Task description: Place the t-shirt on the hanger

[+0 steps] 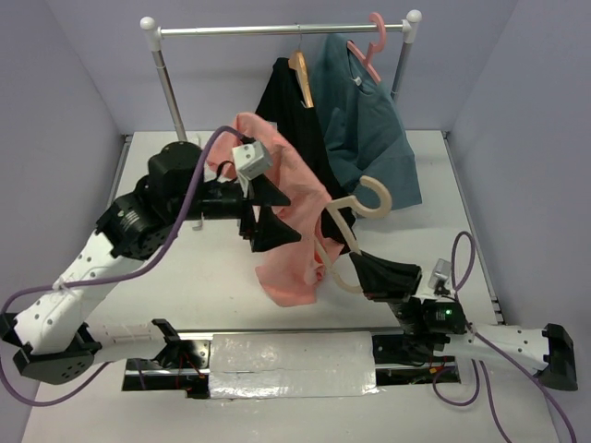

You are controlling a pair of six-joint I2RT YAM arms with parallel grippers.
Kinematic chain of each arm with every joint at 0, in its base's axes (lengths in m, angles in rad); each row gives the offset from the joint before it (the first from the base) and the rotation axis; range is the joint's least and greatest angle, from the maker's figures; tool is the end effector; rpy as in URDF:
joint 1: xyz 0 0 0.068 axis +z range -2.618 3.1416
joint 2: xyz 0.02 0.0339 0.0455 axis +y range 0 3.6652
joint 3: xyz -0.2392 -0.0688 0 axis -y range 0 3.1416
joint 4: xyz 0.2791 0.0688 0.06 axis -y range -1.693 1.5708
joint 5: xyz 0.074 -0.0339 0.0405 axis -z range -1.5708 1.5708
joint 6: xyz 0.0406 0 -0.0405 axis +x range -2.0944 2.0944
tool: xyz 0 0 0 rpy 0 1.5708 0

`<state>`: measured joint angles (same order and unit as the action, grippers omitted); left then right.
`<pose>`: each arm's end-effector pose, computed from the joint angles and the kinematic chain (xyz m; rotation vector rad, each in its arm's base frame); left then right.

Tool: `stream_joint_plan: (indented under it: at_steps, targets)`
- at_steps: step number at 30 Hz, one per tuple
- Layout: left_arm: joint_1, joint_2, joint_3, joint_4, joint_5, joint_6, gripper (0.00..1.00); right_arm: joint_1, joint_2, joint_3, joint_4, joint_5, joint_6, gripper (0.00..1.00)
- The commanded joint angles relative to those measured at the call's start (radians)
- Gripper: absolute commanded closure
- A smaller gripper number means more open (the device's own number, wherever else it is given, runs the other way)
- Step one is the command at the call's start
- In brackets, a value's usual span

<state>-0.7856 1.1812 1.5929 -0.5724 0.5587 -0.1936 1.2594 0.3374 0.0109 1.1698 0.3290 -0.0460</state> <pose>0.1742 -0.2047 0.4841 0.9502 1.6017 -1.1820 0.0593 0.1413 0.2440 -0.1971 0.8002 1.0284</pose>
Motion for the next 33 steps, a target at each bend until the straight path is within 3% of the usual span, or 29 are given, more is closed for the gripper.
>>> stream_joint_plan:
  at_steps: [1,7,10,16,18,21,28,33]
  targets:
    - [-0.001,-0.104,0.073,-0.009,-0.126,0.006,0.01,-0.005,-0.057,-0.123,0.236,-0.021,-0.011,1.00]
    - [0.000,-0.106,0.142,-0.096,-0.249,0.080,0.08,-0.008,-0.067,-0.131,0.209,-0.011,-0.012,1.00]
    - [-0.001,-0.098,0.222,-0.197,-0.336,0.127,0.13,-0.008,-0.060,-0.121,0.116,0.013,-0.012,1.00]
    - [0.000,-0.106,0.286,-0.279,-0.684,0.276,0.13,-0.008,-0.020,-0.141,0.018,-0.050,-0.020,1.00]
    - [0.000,-0.075,0.352,-0.309,-0.729,0.327,0.13,-0.008,-0.012,-0.146,-0.005,-0.067,-0.023,1.00]
    - [-0.001,-0.005,0.444,-0.362,-0.679,0.379,0.12,-0.008,-0.003,-0.152,-0.018,-0.073,-0.026,1.00]
    - [-0.032,0.080,0.484,-0.404,-0.429,0.499,0.08,-0.008,0.038,-0.126,-0.058,-0.148,-0.012,1.00]
    - [-0.101,0.112,0.432,-0.465,-0.415,0.606,0.11,-0.008,0.069,-0.108,-0.078,-0.165,-0.009,1.00]
